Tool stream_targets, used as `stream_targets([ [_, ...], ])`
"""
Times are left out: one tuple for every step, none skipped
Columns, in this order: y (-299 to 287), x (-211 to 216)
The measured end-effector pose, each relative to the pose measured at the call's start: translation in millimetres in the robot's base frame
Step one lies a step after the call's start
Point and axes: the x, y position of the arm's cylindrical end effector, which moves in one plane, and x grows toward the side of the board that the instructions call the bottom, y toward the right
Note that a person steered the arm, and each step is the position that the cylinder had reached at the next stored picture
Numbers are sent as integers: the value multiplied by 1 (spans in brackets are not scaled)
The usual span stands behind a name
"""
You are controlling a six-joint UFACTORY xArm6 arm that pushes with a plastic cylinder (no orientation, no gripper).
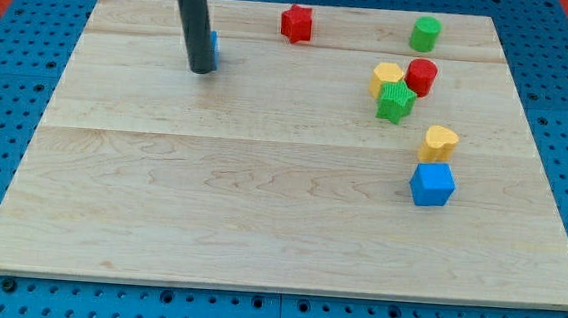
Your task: Push the blue triangle to the bottom left of the red star
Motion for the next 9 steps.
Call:
stream_targets([
  [19, -4],
  [-19, -28],
  [-46, -35],
  [-46, -39],
  [-45, -58],
  [-43, -79],
  [-15, -55],
  [45, -19],
  [123, -52],
])
